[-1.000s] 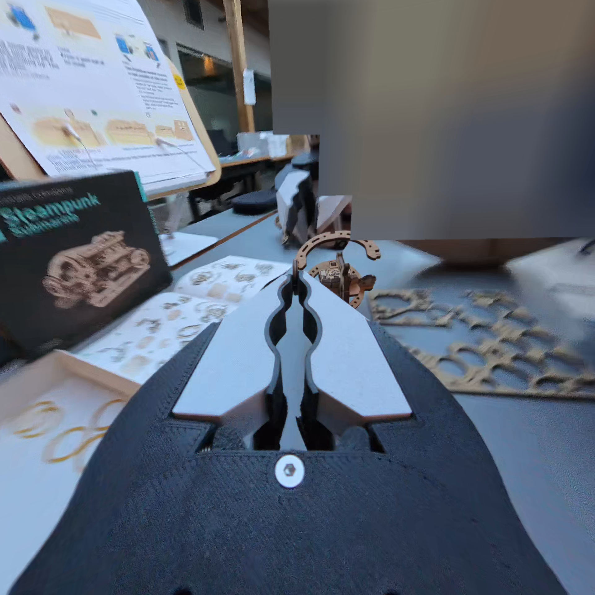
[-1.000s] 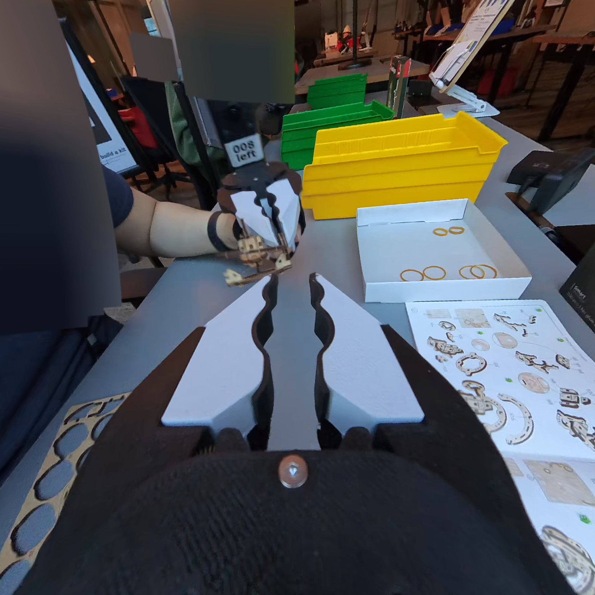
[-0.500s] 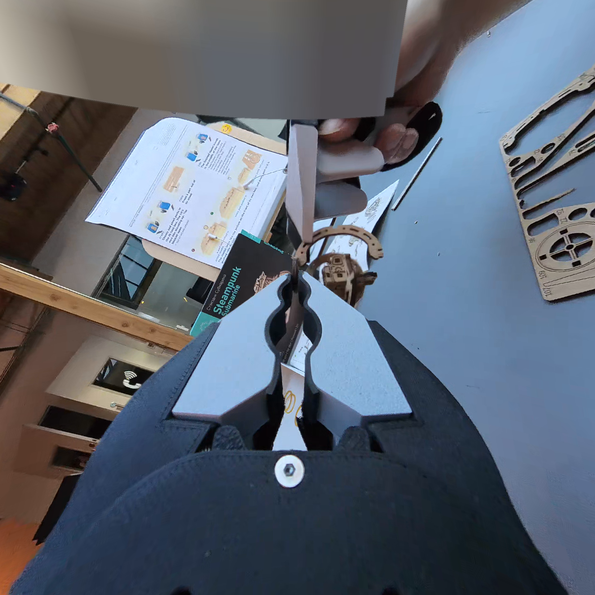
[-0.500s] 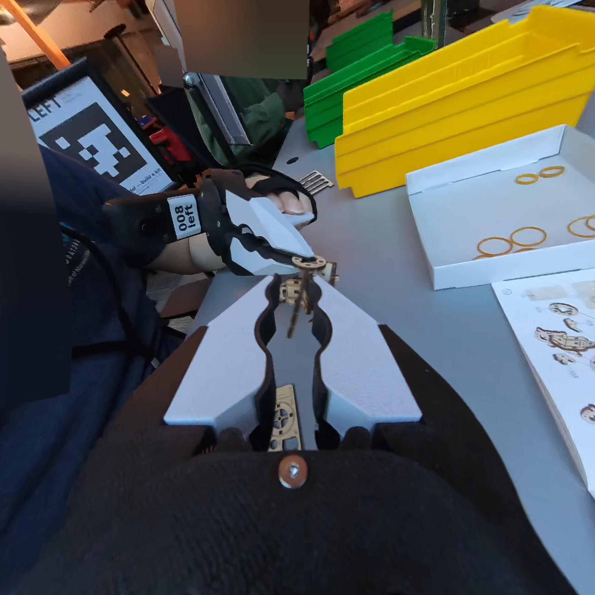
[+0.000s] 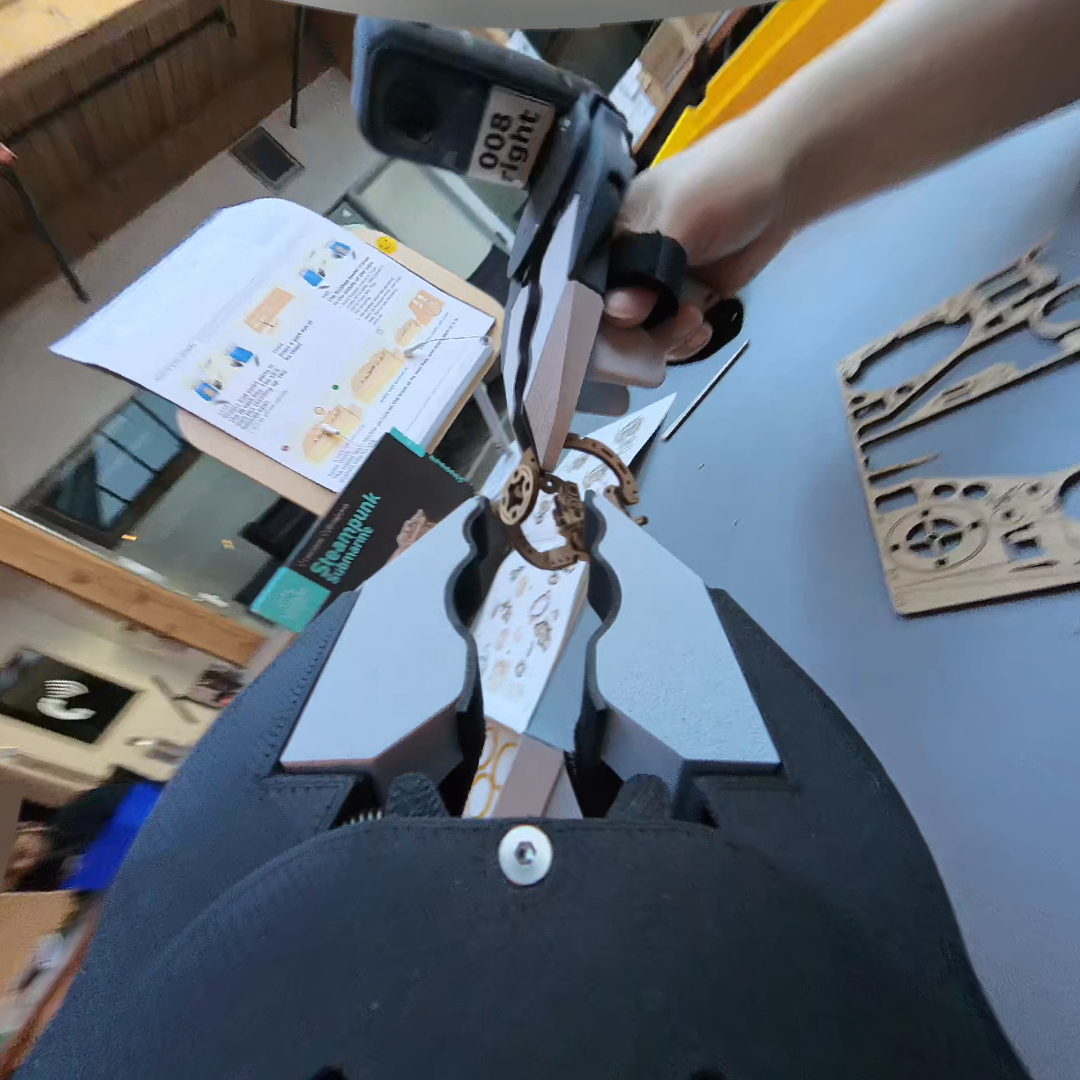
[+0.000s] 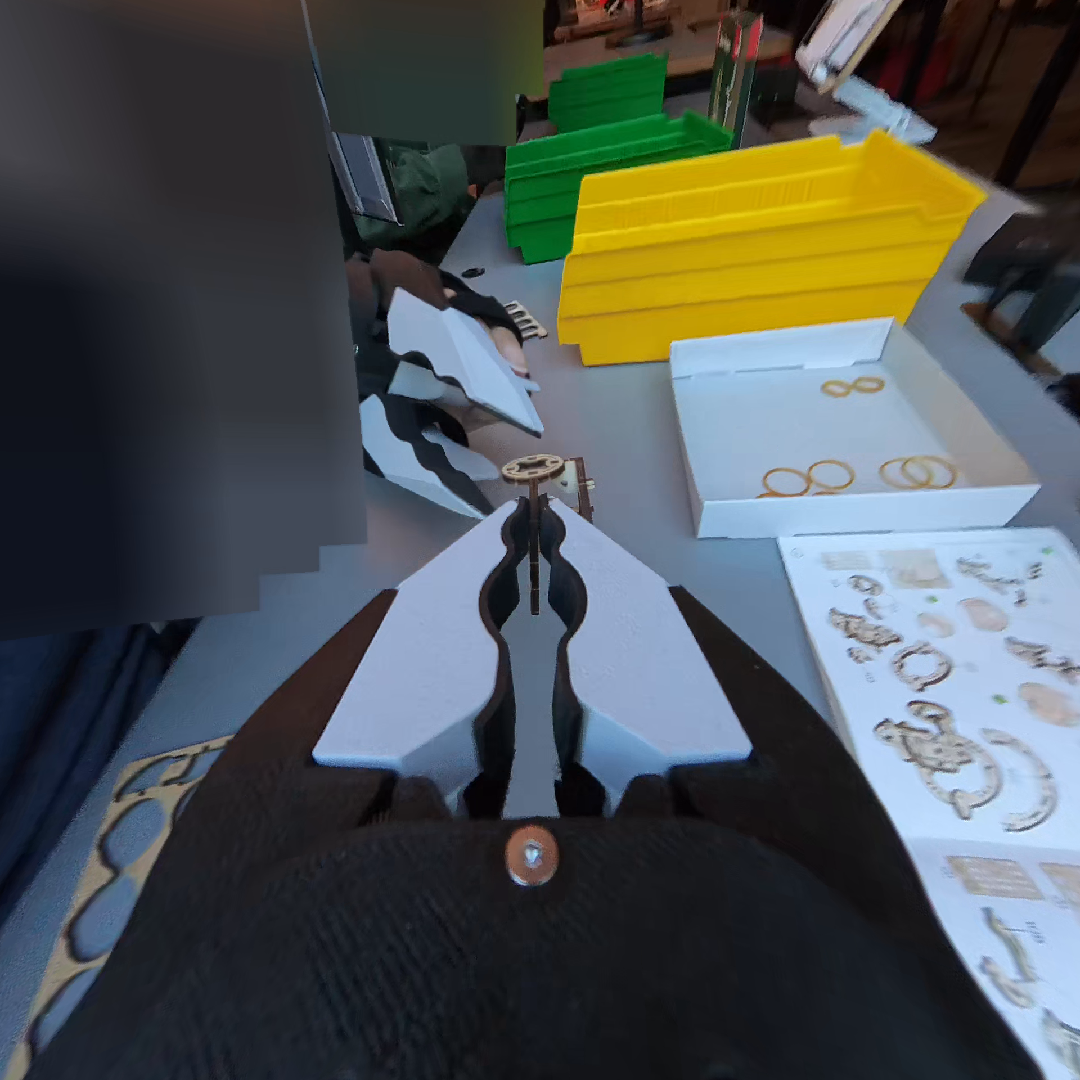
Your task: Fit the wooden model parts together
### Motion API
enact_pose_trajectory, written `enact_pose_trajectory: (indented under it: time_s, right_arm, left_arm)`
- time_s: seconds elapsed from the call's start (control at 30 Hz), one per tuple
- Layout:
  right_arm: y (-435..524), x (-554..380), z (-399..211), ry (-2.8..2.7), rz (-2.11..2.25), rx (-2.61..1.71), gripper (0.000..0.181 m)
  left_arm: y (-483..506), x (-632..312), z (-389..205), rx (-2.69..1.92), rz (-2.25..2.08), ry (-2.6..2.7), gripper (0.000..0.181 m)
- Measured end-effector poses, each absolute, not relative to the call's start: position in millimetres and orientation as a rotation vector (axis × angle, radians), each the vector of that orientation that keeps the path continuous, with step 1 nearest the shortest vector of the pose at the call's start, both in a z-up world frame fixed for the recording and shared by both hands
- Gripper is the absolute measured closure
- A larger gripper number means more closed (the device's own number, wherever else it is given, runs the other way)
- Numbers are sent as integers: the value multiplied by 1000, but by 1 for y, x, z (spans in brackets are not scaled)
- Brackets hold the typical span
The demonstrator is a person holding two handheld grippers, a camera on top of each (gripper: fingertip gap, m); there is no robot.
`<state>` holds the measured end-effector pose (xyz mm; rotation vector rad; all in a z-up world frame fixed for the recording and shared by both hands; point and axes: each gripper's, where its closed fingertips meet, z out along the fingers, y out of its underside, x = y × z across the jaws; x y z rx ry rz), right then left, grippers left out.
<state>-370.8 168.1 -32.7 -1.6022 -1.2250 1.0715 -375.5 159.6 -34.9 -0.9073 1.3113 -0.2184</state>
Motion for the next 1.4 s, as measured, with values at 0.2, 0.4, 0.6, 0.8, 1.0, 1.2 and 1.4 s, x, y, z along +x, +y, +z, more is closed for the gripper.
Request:
enact_pose_trajectory:
  time_s: [0.2,0.4,0.6,0.8,1.0,1.2,1.4]
  right_arm:
    - [170,-364,-28,-1257,1003,-1463,181]
    - [165,-372,-39,-1291,1012,-1499,181]
    - [162,-377,-36,-1214,1164,-1593,181]
    - [166,-378,-44,-1070,1374,-1755,180]
    - [175,-367,-41,-988,1522,-1756,149]
    - [178,-338,-50,-1297,1055,-1398,156]
    - [164,-359,-74,-1520,650,-1200,161]
  left_arm:
    - [162,-385,-16,-1035,-593,1185,151]
    - [156,-379,-20,-1018,-564,1226,150]
    - [156,-373,-38,-1026,-459,1314,152]
    - [163,-377,-39,-1046,-435,1305,173]
    - [171,-377,-53,-1196,-554,1304,181]
    - [169,-374,-83,-1641,-1202,1213,181]
    - [165,-373,-91,-1809,-1555,1094,181]
